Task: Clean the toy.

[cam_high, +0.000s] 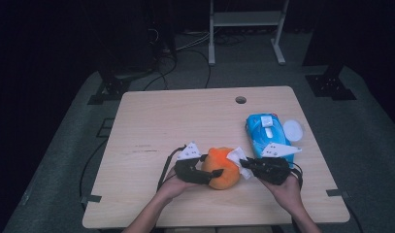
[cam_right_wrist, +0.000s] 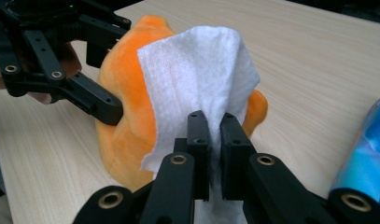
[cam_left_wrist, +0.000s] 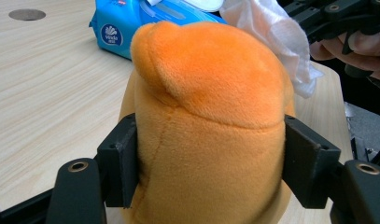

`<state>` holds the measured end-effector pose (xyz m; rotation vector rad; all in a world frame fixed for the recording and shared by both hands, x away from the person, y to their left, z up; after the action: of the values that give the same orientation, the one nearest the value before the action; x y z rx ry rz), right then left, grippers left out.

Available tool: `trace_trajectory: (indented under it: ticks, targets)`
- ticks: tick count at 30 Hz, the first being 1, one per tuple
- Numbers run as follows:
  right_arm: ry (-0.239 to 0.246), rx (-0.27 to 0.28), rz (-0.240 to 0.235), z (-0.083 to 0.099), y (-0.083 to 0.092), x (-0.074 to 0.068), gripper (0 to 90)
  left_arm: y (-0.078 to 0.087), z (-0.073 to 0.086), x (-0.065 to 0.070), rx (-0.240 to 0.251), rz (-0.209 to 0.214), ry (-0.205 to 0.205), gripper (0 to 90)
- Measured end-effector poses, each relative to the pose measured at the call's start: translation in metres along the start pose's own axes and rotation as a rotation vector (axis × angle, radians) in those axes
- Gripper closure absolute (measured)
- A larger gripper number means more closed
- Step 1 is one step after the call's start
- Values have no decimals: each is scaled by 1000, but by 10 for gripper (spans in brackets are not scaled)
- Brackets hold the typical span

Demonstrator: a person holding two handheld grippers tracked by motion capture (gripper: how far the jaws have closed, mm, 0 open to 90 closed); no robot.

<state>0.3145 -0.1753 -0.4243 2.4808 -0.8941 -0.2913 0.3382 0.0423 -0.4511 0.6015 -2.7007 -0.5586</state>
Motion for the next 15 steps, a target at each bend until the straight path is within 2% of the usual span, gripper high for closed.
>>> trace_trajectory:
  ticks: [3,6,8,10,12,13,15]
  targets:
    - [50,2,1,-4,-2,-11,838,-3,-2,4,-4,-17,0,303]
    - [64,25,-30,-10,-3,-24,838,-5,-2,11,-12,-33,-44,304]
    - [76,52,-70,-16,-3,-32,838,-9,-3,20,-27,-45,-92,305]
    - [118,71,-70,-20,-3,-38,838,-12,-4,31,-50,-68,-182,305]
    - [123,65,-58,-21,0,-36,838,-12,-4,32,-45,-78,-183,308]
    - [118,68,-51,-21,1,-33,837,-12,-4,30,-37,-72,-165,310]
    - [106,60,6,-17,4,-21,838,-8,-4,23,-23,-73,-109,312]
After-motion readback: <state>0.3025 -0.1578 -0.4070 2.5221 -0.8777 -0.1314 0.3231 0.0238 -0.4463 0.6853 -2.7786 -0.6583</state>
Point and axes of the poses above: each handheld gripper's, and its own axes: y roughly backward along the jaws, z roughly out of its underside, x roughly to its right, the point moved 4 cm from there along -y, roughly forward along the jaws, and after that the axes turned 4 degrees about y, right-handed, at the moved point
